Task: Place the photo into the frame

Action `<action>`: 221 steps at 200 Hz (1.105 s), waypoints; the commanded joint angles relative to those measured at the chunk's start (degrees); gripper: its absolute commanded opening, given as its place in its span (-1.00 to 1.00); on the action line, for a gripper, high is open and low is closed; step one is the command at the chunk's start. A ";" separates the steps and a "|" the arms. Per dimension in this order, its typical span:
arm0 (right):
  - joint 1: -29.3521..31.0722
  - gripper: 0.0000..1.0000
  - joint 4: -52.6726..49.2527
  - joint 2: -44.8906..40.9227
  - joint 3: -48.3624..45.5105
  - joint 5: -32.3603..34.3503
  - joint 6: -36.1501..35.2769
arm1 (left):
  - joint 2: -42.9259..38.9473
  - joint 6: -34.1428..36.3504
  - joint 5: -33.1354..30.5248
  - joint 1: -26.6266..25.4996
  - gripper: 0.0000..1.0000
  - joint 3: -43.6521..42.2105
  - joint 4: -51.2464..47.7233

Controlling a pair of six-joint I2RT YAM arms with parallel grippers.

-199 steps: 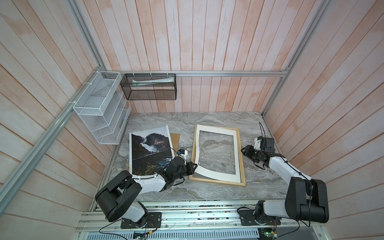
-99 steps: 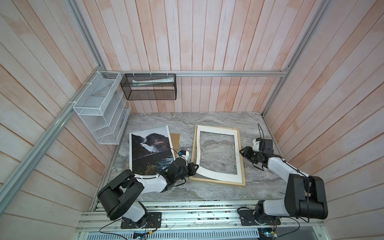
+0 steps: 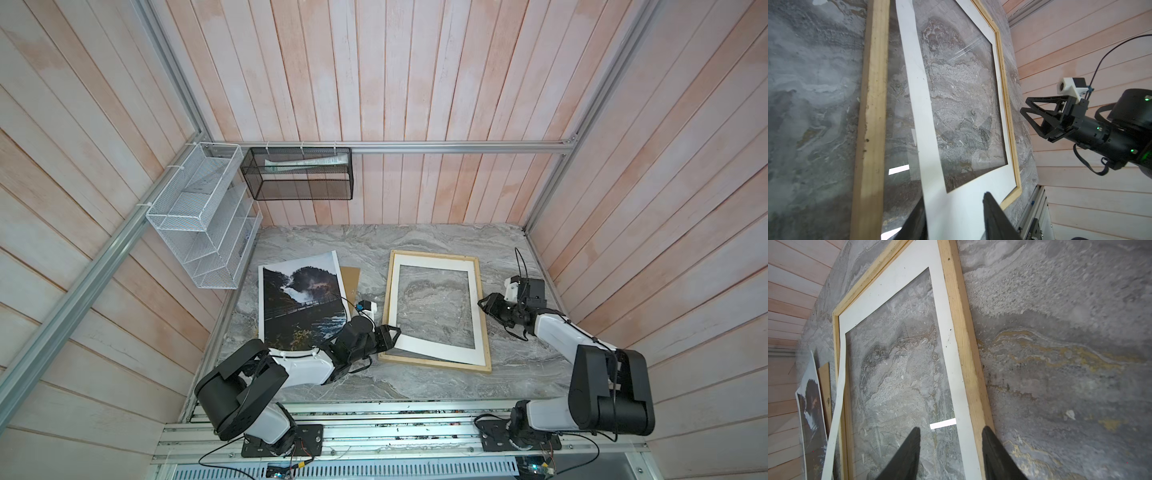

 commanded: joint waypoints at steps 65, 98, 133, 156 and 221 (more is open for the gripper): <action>-0.31 -0.01 1.31 2.04 0.79 -1.12 0.32 | -1.83 7.01 -4.86 -0.34 0.18 4.38 -10.37; -0.43 -0.01 1.52 2.61 1.05 -1.29 0.32 | -2.10 7.78 -5.68 -0.34 0.19 5.09 -11.41; -0.33 -0.01 1.61 2.92 1.26 -1.47 0.23 | -1.58 7.87 -5.86 -0.34 0.19 5.53 -11.50; -0.28 -0.01 1.70 3.09 1.16 -1.56 0.14 | -1.43 8.22 -6.30 -0.34 0.19 5.94 -11.66; -0.23 -0.01 1.87 3.45 0.84 -1.38 -0.03 | -0.05 9.19 -8.45 -0.01 0.20 8.42 -14.68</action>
